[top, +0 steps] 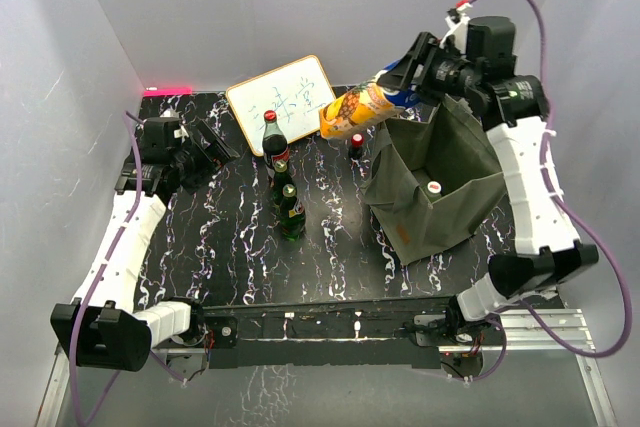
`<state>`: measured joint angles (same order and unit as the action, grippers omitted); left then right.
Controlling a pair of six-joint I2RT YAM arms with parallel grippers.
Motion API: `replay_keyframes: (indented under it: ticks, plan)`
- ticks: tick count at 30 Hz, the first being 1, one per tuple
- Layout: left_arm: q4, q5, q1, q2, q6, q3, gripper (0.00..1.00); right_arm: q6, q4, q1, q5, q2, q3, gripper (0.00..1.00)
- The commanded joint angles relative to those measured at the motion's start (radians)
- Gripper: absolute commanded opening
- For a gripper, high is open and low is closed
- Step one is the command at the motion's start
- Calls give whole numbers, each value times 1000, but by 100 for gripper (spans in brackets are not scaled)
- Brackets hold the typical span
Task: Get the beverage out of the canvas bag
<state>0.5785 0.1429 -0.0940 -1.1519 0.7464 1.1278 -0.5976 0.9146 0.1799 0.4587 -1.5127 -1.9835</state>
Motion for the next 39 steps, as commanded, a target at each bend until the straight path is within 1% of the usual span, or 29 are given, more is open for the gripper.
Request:
replay_keyframes:
  ticks: [1, 4, 7, 12, 17, 23, 28, 32, 39]
  plan:
    - [64, -42, -4, 33, -46, 55, 89, 54, -284, 102, 4, -21, -123, 31]
    - [80, -53, -4, 21, -47, 76, 89, 132, -194, 195, -130, -97, -217, 31]
    - [91, -55, -4, 5, -47, 93, 89, 180, -151, 252, -234, -139, -251, 31]
    - [108, -62, -3, -3, -39, 115, 89, 262, -182, 306, -339, -166, -191, 31]
    - [139, -69, -3, -15, -45, 148, 89, 375, -198, 379, -481, -255, -235, 31]
    - [180, -77, -3, -9, -53, 176, 89, 413, -271, 430, -616, -333, -215, 31]
    - [186, -83, -4, -3, -53, 177, 89, 410, -359, 450, -632, -377, -191, 31]
    - [174, -83, -4, -25, -54, 192, 89, 407, -355, 463, -643, -438, -216, 31]
    - [170, -80, -4, -64, -74, 222, 89, 407, -377, 481, -670, -492, -224, 31]
